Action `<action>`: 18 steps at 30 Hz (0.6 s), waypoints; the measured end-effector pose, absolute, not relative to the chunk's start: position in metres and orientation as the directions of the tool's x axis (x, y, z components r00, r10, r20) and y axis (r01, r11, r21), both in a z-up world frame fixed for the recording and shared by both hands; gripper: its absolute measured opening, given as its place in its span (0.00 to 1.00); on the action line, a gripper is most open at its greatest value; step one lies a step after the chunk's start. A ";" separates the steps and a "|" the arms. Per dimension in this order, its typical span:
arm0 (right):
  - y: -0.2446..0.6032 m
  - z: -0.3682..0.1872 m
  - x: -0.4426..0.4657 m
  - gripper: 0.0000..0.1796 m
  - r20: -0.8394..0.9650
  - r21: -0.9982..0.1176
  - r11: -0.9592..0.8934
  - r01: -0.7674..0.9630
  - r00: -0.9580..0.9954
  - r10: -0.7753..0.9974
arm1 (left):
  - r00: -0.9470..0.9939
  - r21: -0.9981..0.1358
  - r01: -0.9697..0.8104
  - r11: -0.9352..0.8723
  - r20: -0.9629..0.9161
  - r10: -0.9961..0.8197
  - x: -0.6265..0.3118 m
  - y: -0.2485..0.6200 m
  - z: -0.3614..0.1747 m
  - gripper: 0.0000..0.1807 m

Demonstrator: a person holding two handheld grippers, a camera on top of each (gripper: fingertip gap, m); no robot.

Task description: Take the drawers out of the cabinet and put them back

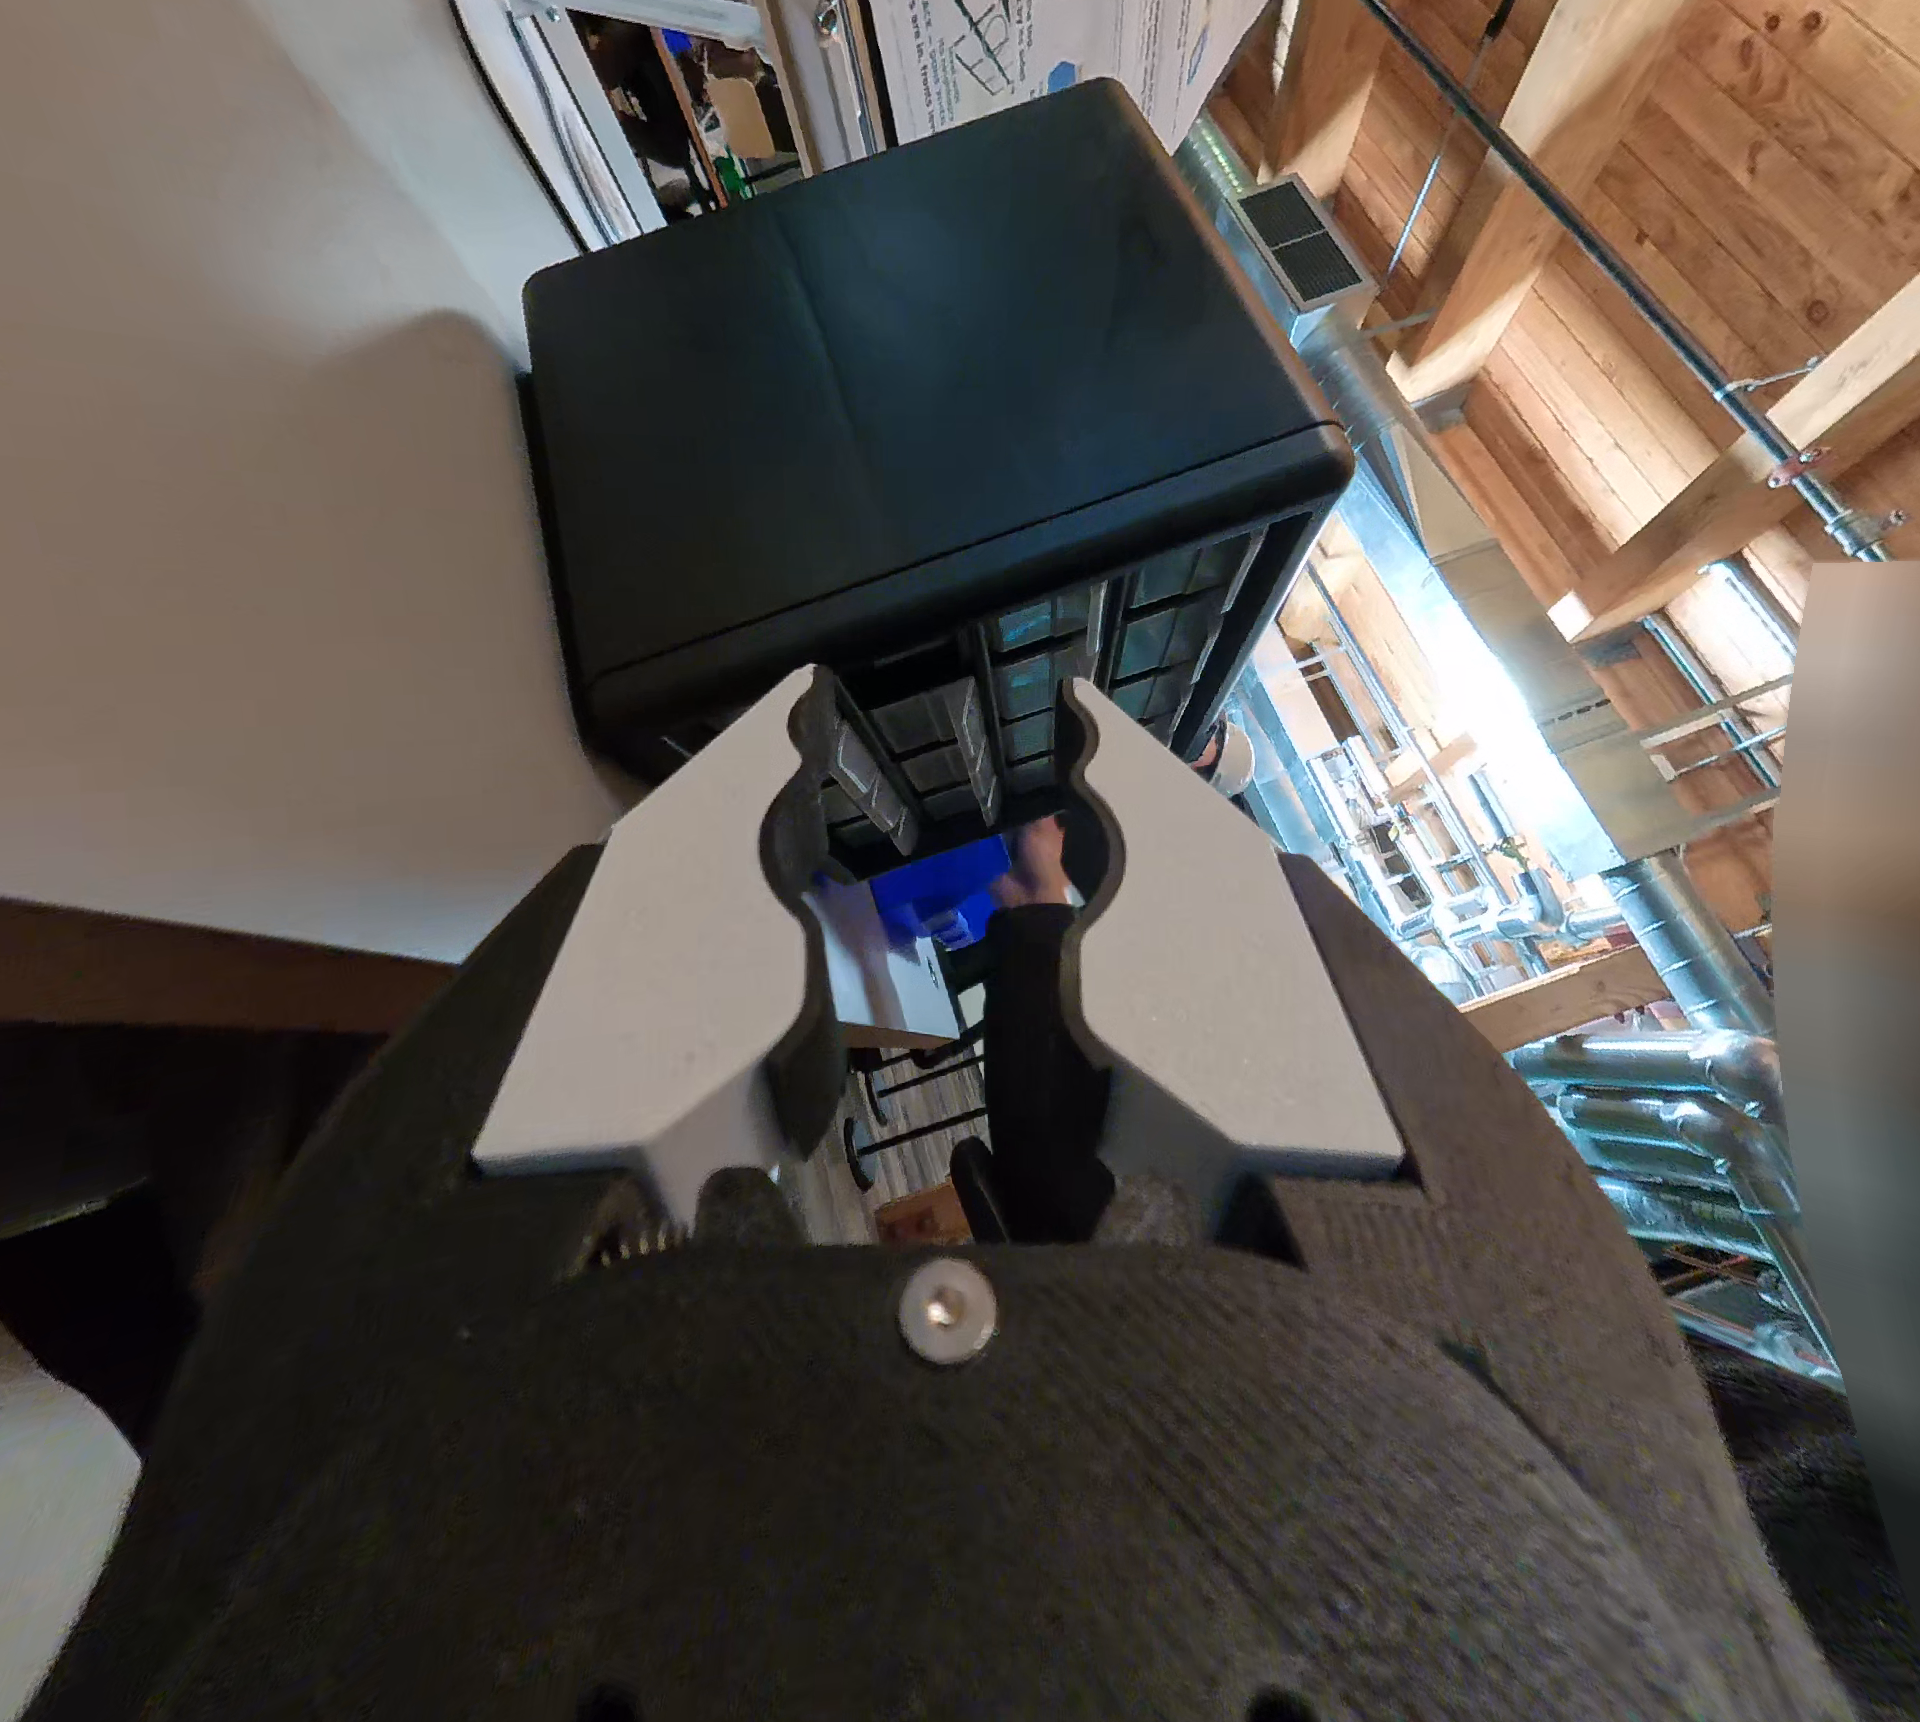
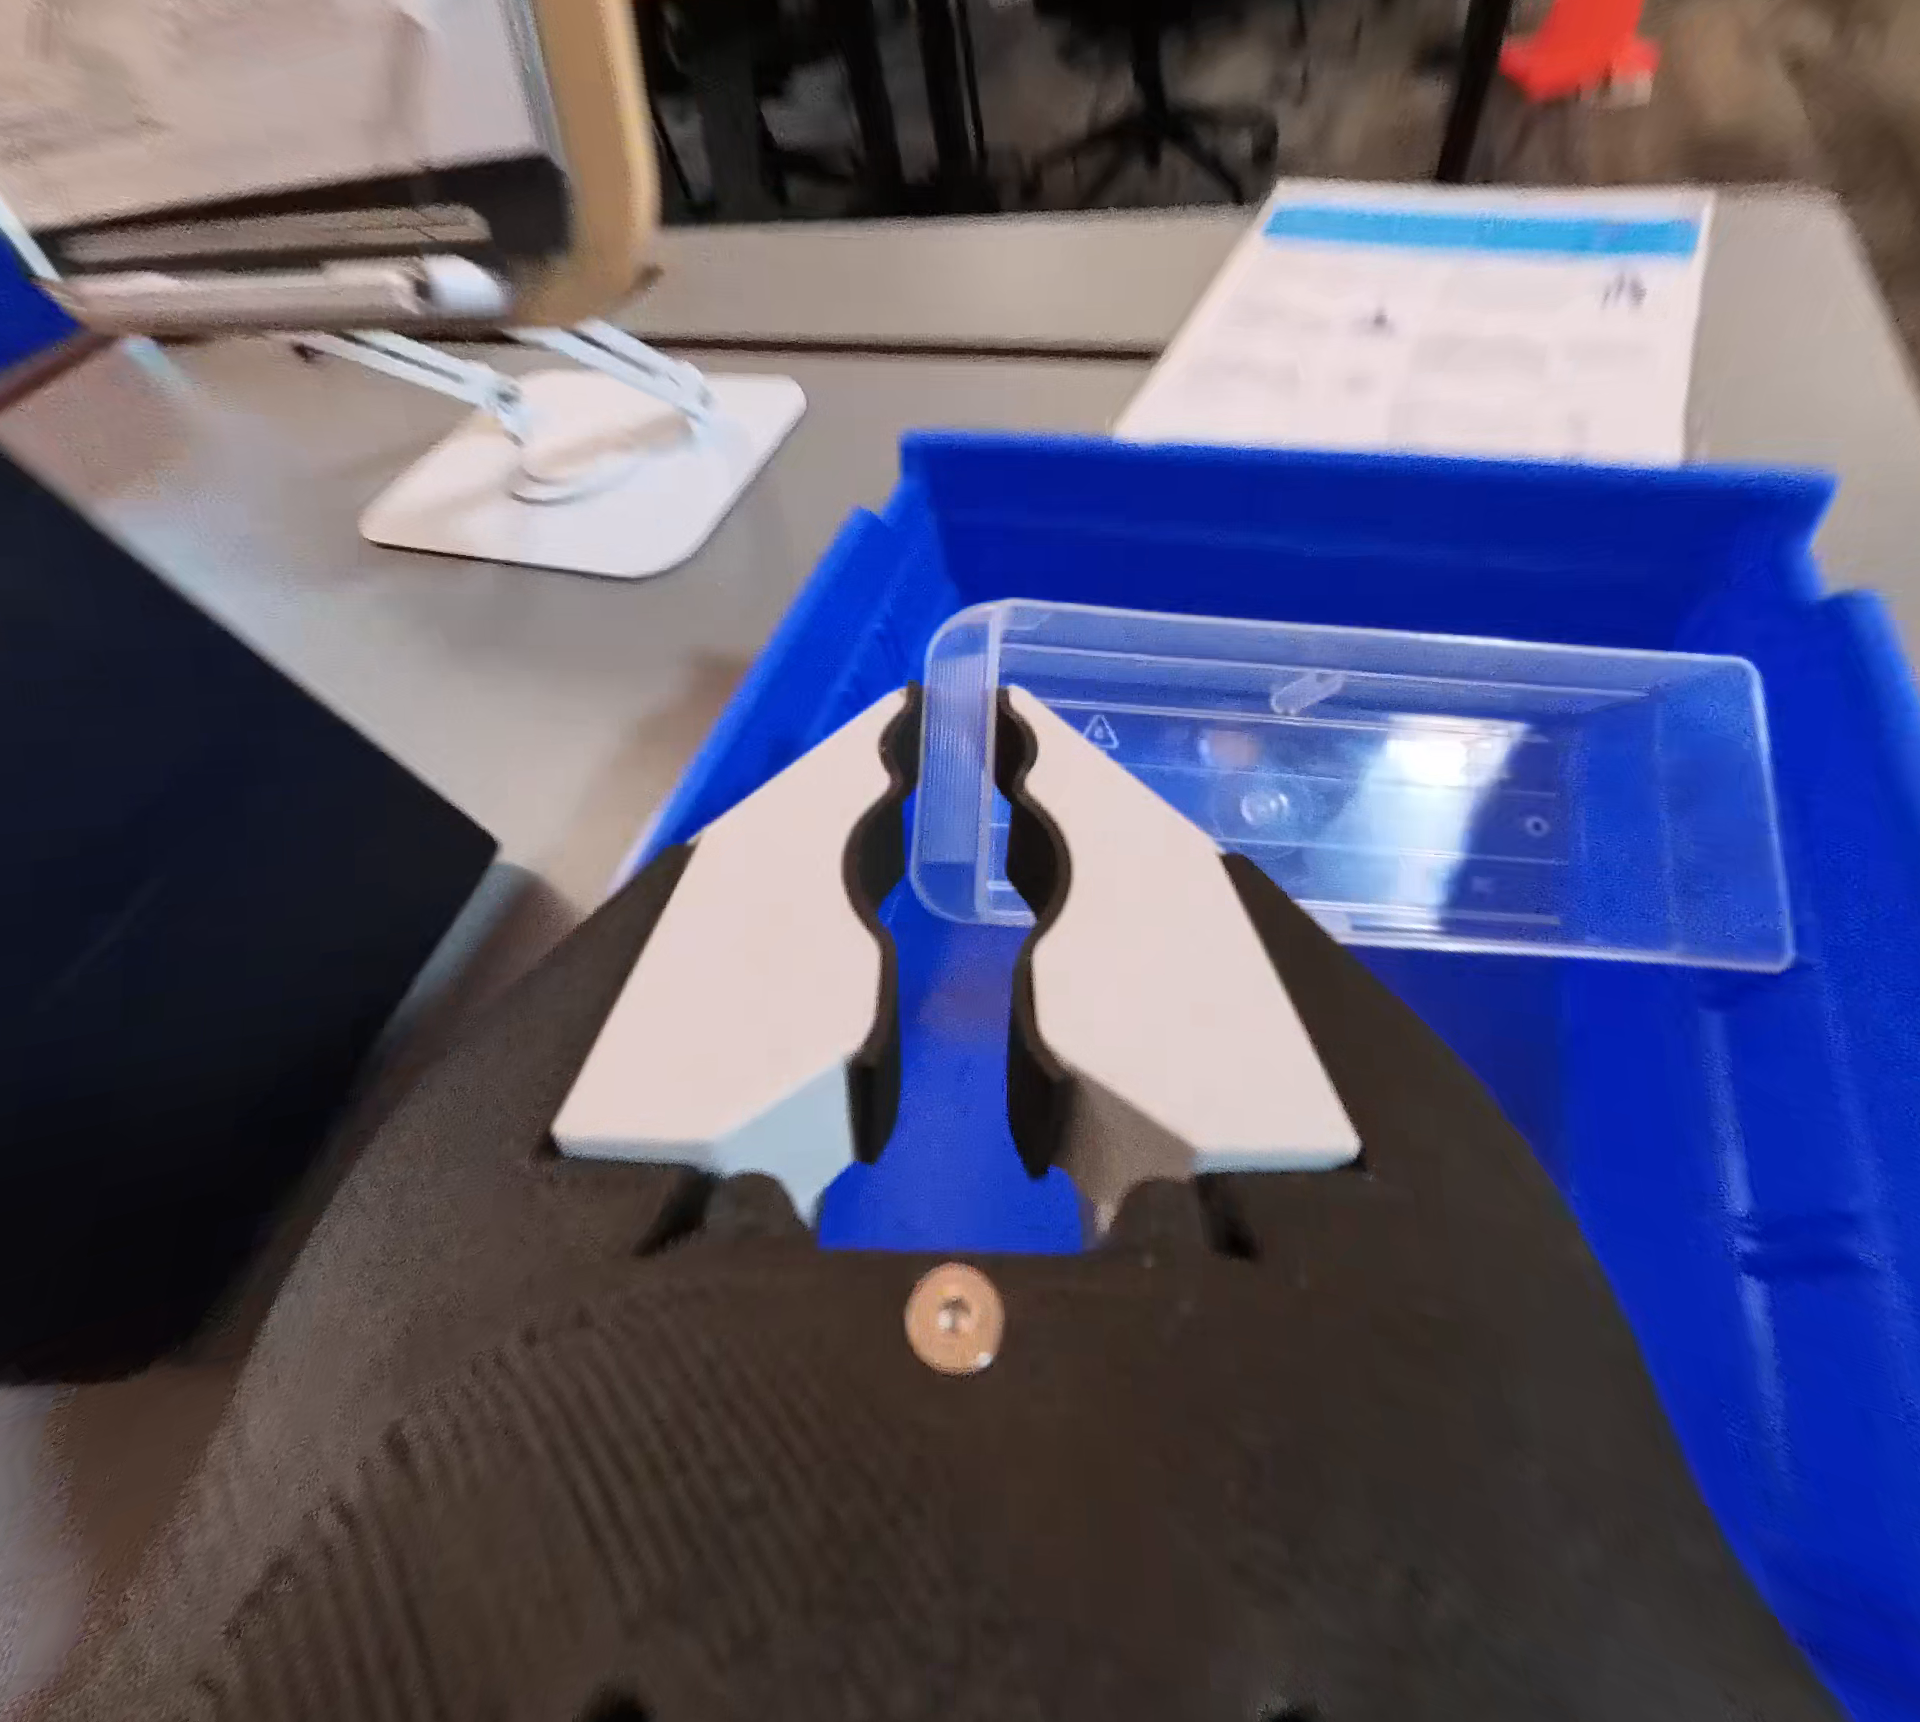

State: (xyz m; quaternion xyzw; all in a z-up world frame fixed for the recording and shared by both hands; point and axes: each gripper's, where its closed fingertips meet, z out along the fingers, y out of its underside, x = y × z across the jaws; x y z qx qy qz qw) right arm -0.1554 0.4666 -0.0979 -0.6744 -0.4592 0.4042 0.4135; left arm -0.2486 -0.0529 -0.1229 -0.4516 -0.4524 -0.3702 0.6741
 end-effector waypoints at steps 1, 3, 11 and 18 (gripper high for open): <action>0.472 -0.112 -0.162 0.07 -0.192 -0.907 -0.275 0.319 0.267 0.944 | 0.319 -0.277 0.905 0.322 0.944 -0.086 -0.249 -0.054 -0.123 0.22; 0.479 -0.133 -0.174 0.07 -0.241 -0.858 -0.346 0.380 0.297 0.924 | 0.330 -0.288 0.900 0.328 0.941 -0.078 -0.249 -0.056 -0.122 0.22; 0.489 -0.175 -0.200 0.12 -0.138 -0.788 -0.326 0.522 0.366 0.920 | 0.345 -0.310 0.899 0.309 0.936 -0.065 -0.245 -0.050 -0.124 0.22; 0.488 -0.098 -0.183 0.27 -0.144 -0.904 -0.281 0.321 0.392 0.909 | 0.393 -0.364 0.891 0.270 0.918 -0.059 -0.239 -0.038 -0.119 0.22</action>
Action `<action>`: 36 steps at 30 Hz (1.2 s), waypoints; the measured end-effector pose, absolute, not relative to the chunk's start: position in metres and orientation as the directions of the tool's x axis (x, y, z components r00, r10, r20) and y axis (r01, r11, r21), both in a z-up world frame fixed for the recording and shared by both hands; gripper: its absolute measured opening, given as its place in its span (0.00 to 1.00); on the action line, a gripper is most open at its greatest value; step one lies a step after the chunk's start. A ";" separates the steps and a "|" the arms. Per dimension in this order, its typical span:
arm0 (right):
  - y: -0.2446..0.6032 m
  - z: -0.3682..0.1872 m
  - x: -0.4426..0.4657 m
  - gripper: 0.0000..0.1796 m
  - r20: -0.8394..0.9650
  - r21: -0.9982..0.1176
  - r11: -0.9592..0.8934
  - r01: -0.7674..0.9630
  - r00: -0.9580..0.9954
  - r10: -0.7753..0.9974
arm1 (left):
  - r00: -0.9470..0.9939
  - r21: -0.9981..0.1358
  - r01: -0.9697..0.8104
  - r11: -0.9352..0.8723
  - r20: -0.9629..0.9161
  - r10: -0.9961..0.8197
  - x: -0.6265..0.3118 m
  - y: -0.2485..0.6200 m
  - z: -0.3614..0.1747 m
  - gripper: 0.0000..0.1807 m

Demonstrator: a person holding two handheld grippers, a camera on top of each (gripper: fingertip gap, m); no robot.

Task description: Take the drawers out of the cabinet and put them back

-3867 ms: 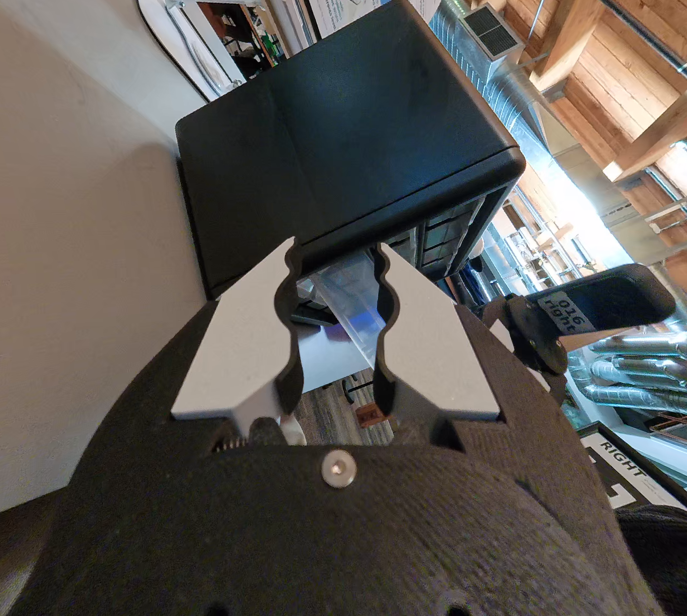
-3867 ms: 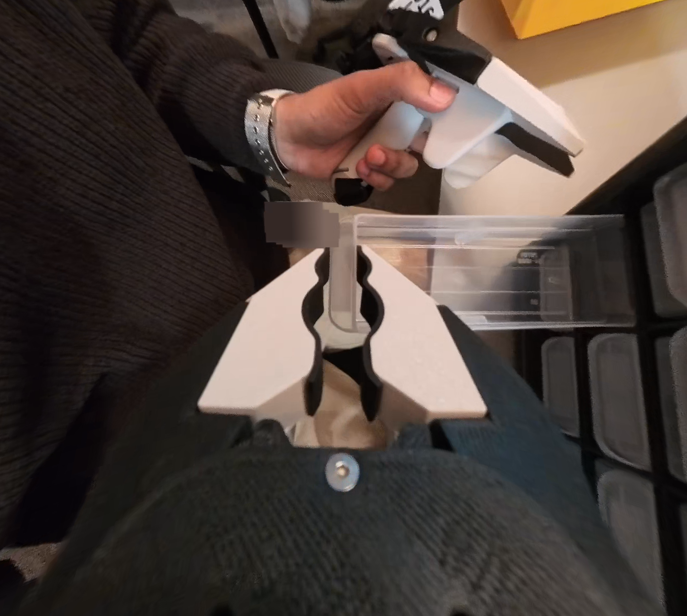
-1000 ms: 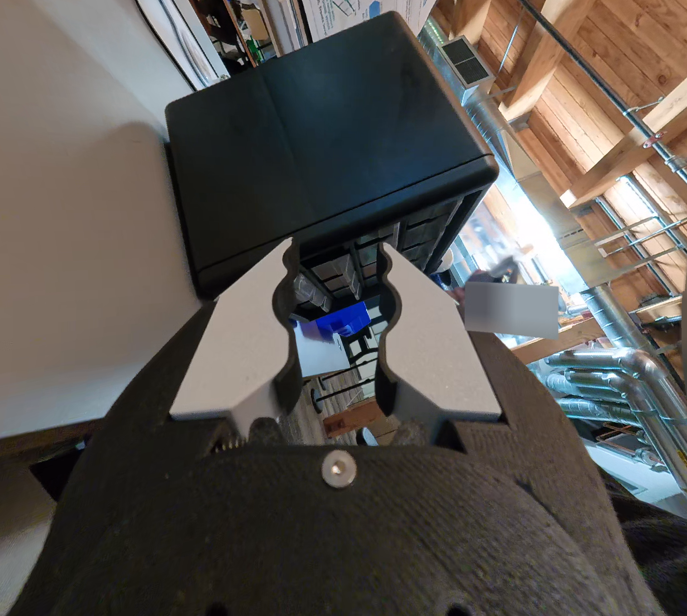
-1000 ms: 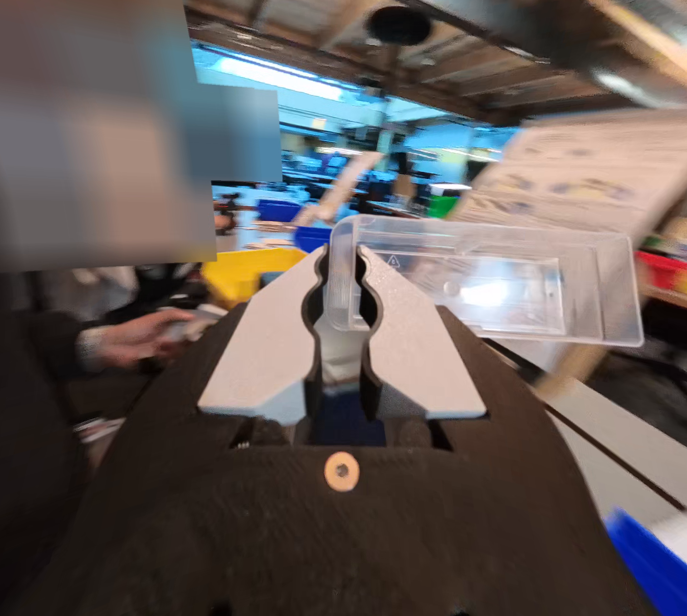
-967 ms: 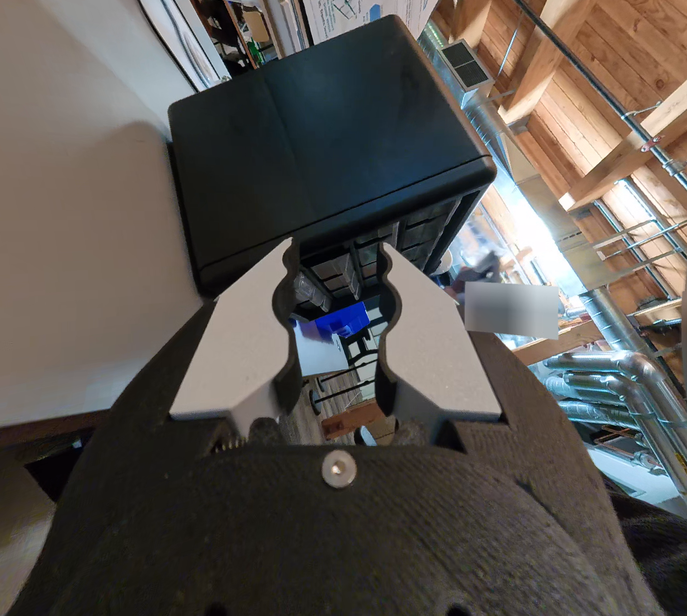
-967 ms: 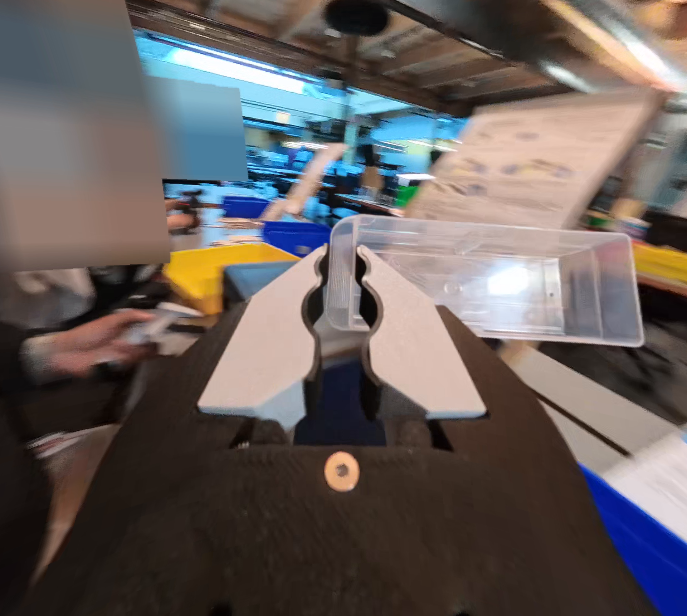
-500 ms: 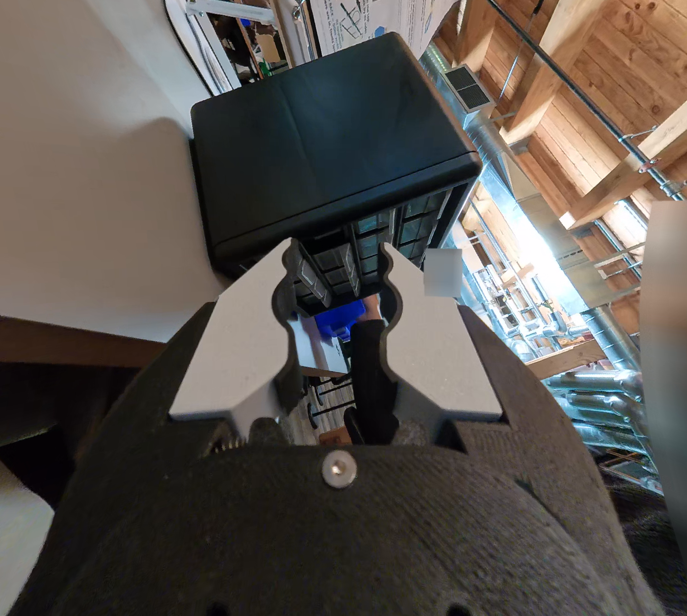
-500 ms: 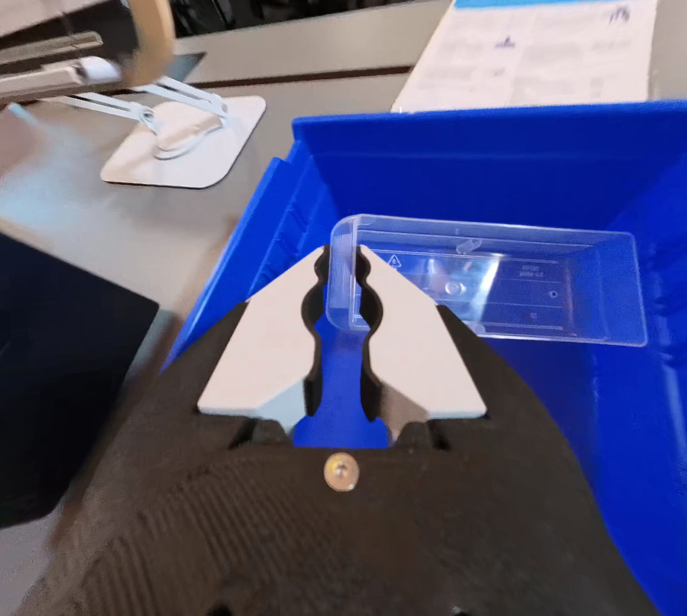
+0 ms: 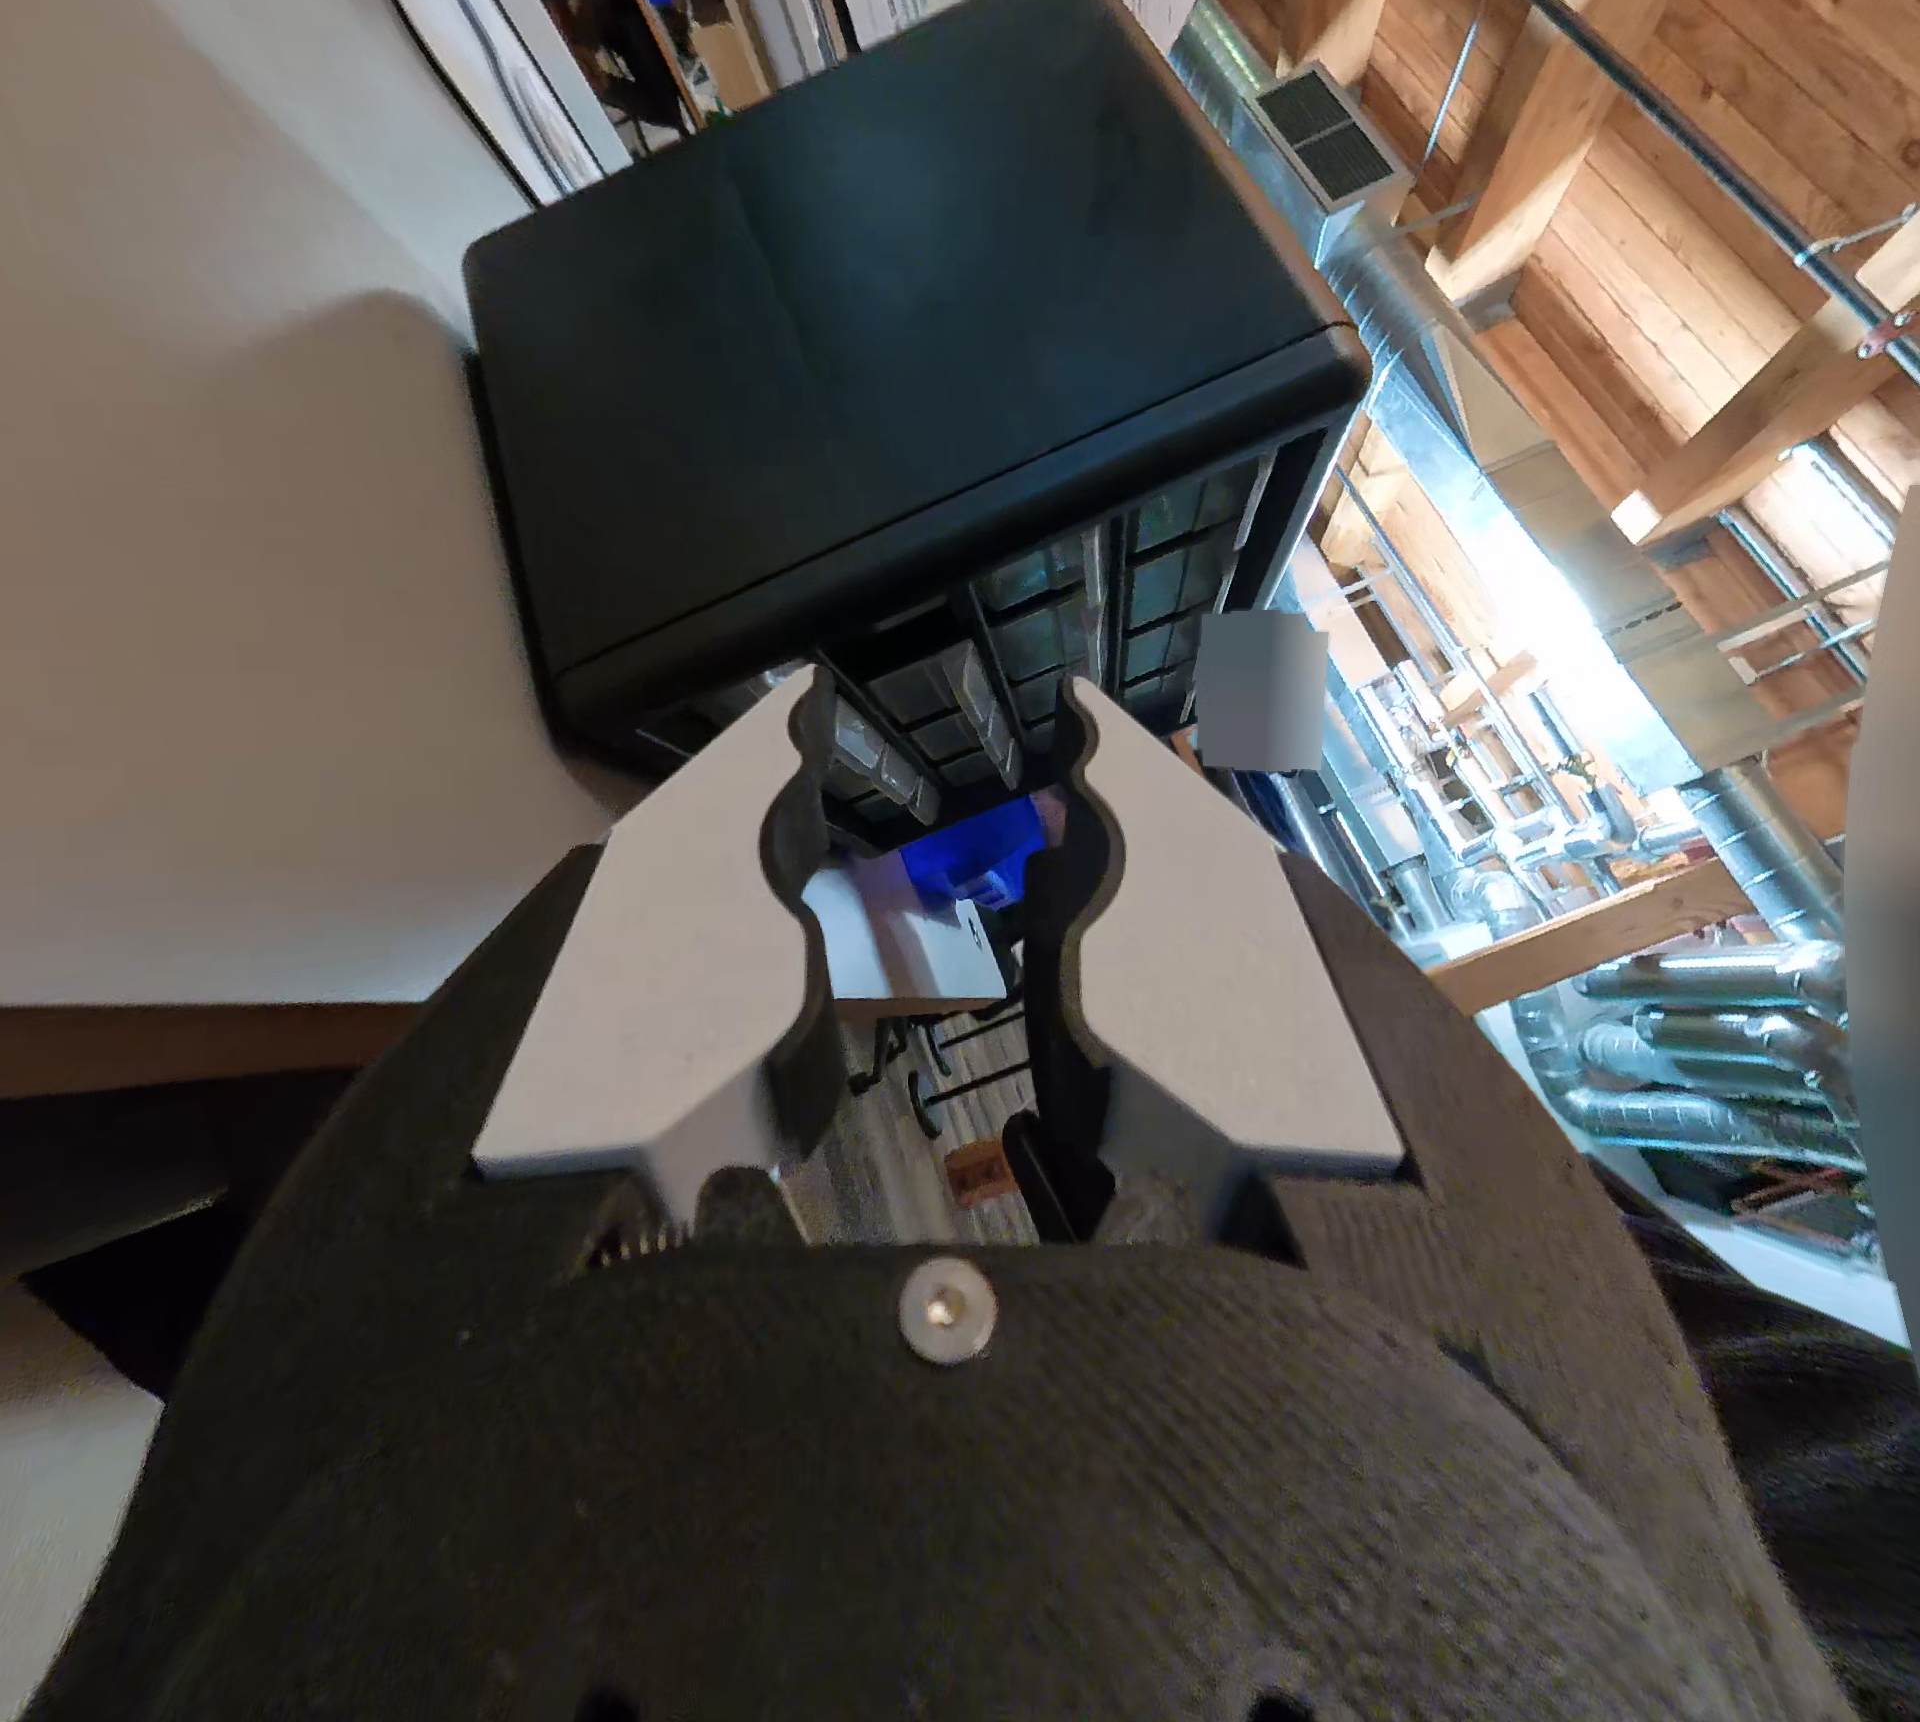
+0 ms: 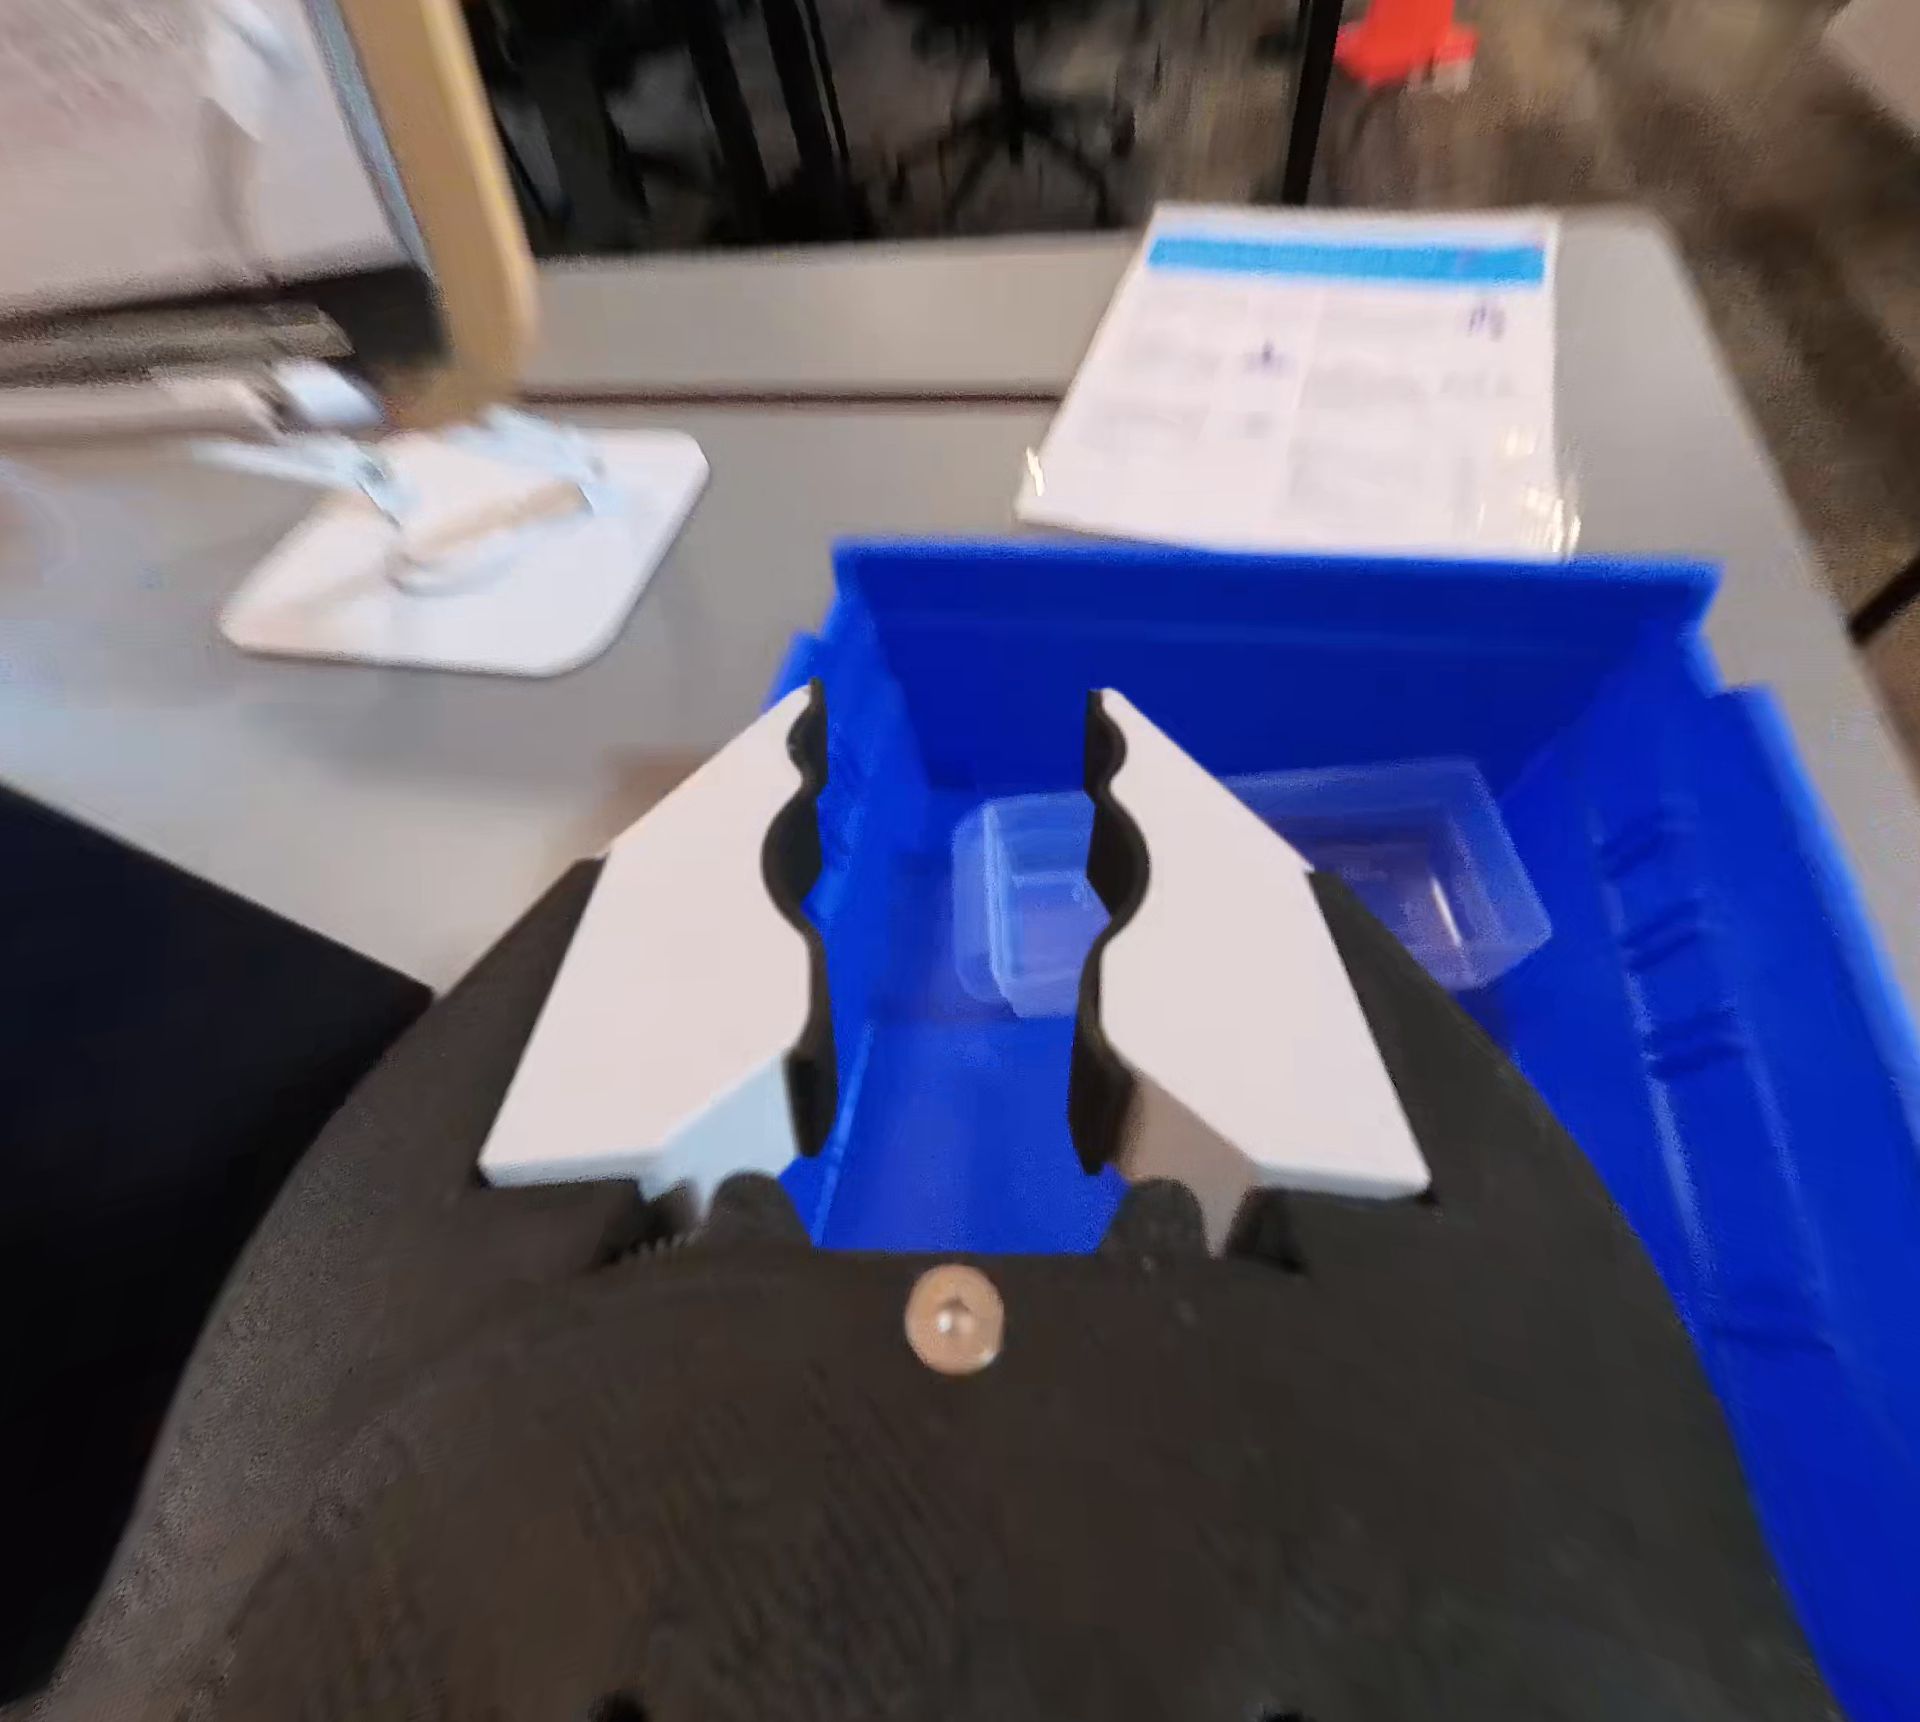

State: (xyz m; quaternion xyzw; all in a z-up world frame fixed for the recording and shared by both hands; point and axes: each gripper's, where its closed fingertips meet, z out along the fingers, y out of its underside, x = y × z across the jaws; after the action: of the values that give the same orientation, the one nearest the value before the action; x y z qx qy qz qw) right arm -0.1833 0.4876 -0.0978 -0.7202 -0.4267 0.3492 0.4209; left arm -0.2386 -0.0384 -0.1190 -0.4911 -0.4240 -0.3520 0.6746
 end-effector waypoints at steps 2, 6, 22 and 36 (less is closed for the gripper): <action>0.473 -0.050 -0.175 0.26 -0.155 -0.953 -0.237 0.189 0.365 0.918 | 0.408 -0.382 0.893 0.238 0.911 -0.069 -0.232 -0.029 -0.117 0.22; 0.412 0.039 -0.158 0.21 -0.090 -0.995 -0.078 -0.056 0.266 0.960 | 0.412 -0.391 0.901 0.187 0.907 -0.087 -0.212 -0.005 -0.119 0.21; 0.132 -0.063 -0.120 0.07 0.266 -0.964 0.266 -0.019 -0.049 0.963 | 0.684 -0.683 0.726 0.080 0.729 0.013 -0.169 0.063 -0.125 0.09; 0.123 -0.124 -0.145 0.07 0.031 -0.975 0.083 0.208 -0.242 0.970 | 0.594 -0.588 0.789 0.177 0.804 0.022 -0.199 0.096 -0.123 0.07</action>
State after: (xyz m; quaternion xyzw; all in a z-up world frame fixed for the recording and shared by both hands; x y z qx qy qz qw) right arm -0.1454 0.1227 -0.1243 -0.4734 -0.6220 0.4841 0.3932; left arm -0.1992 0.0963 -0.1230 -0.5762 -0.3519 -0.2815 0.6818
